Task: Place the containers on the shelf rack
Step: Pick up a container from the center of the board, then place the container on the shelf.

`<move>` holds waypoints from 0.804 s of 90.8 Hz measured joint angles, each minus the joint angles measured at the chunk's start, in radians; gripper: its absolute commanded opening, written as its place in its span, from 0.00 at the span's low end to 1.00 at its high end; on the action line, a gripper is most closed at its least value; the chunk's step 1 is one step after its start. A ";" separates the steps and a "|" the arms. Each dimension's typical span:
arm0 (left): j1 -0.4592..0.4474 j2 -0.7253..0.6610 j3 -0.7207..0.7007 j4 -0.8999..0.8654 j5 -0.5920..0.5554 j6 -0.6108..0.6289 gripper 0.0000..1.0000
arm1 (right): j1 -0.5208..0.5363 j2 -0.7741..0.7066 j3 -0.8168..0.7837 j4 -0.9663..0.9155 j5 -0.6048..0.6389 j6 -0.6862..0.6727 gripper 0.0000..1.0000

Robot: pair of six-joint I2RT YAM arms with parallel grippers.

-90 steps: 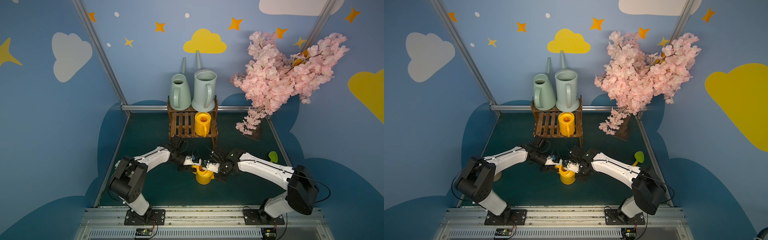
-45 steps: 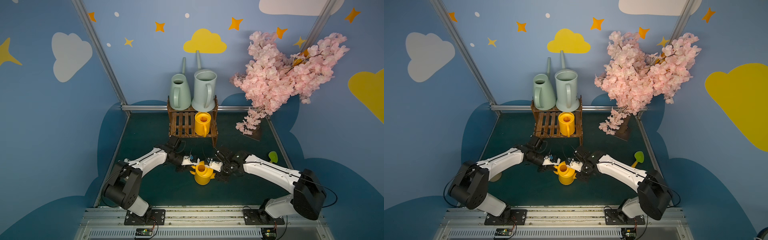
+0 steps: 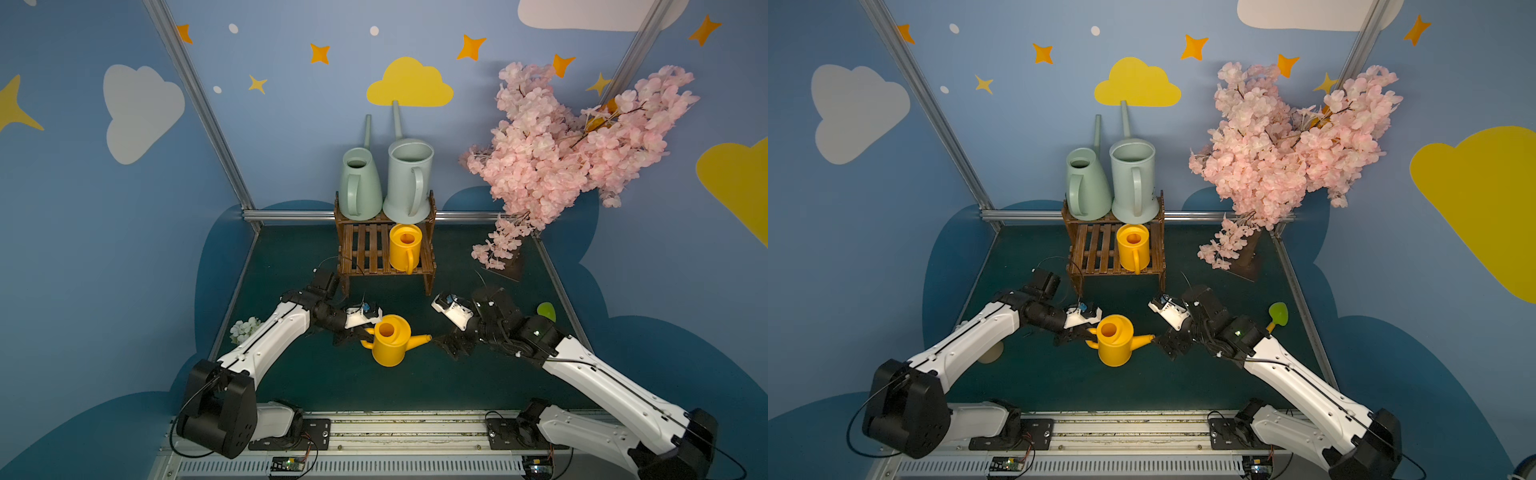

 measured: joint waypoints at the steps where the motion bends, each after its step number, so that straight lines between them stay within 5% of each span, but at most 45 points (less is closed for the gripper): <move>1: 0.003 -0.007 0.000 -0.005 -0.006 -0.010 0.02 | 0.000 -0.008 -0.004 0.005 -0.001 0.003 0.98; 34: 0.050 -0.280 0.066 -0.156 -0.294 -0.409 0.02 | 0.001 -0.158 -0.086 0.117 0.022 0.099 0.98; 73: 0.049 -0.309 0.266 -0.220 -0.497 -0.846 0.02 | 0.088 0.030 0.072 0.138 0.066 0.108 0.98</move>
